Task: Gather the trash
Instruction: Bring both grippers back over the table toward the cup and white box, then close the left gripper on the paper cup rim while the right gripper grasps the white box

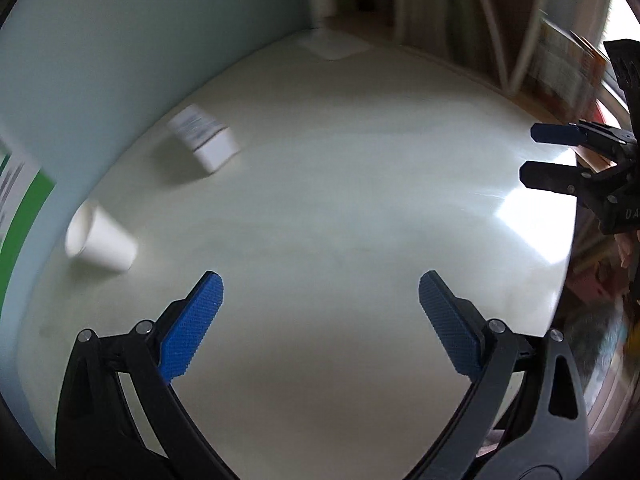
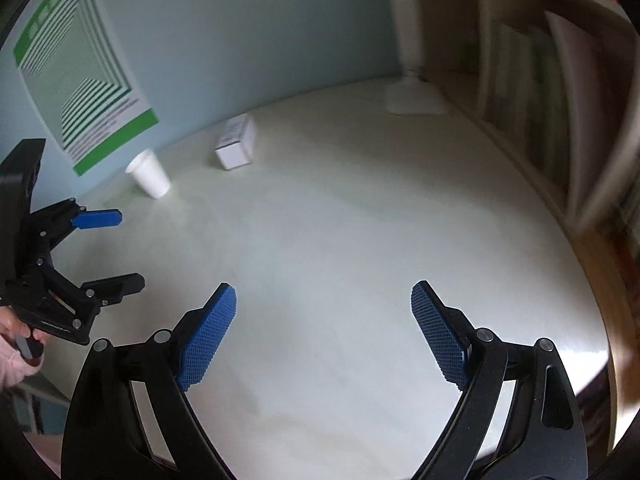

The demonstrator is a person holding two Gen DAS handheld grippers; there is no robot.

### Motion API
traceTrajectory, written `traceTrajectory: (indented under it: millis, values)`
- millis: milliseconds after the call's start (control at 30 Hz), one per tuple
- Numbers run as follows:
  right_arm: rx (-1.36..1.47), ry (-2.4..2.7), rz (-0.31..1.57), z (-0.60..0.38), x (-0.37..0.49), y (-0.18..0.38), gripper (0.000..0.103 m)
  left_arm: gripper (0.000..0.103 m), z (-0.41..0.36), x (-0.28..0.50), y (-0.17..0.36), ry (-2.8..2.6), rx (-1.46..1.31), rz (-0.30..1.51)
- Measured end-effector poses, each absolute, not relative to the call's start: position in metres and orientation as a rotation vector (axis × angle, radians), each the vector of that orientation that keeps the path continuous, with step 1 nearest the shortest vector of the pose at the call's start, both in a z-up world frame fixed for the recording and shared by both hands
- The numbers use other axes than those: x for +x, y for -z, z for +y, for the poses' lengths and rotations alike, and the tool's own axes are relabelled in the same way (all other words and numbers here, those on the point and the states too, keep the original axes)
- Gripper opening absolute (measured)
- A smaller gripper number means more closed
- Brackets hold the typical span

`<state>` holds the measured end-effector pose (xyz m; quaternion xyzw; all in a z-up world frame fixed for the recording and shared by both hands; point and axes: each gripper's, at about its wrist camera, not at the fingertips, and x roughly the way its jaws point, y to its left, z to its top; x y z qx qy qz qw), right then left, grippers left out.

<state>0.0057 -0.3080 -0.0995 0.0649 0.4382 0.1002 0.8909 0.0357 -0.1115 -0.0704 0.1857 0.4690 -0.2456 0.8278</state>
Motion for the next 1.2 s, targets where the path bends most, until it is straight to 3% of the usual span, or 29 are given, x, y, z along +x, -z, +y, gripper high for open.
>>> traceTrajectory:
  millis: [567, 1200]
  values:
    - [0.015, -0.383, 0.943, -0.192, 0.124, 0.105, 0.089, 0.096, 0.022, 0.110, 0.081, 0.160, 0.183, 1.047]
    - [-0.049, -0.396, 1.045, -0.137, 0.224, 0.144, 0.089, 0.096, 0.072, 0.197, 0.121, 0.098, 0.062, 1.123]
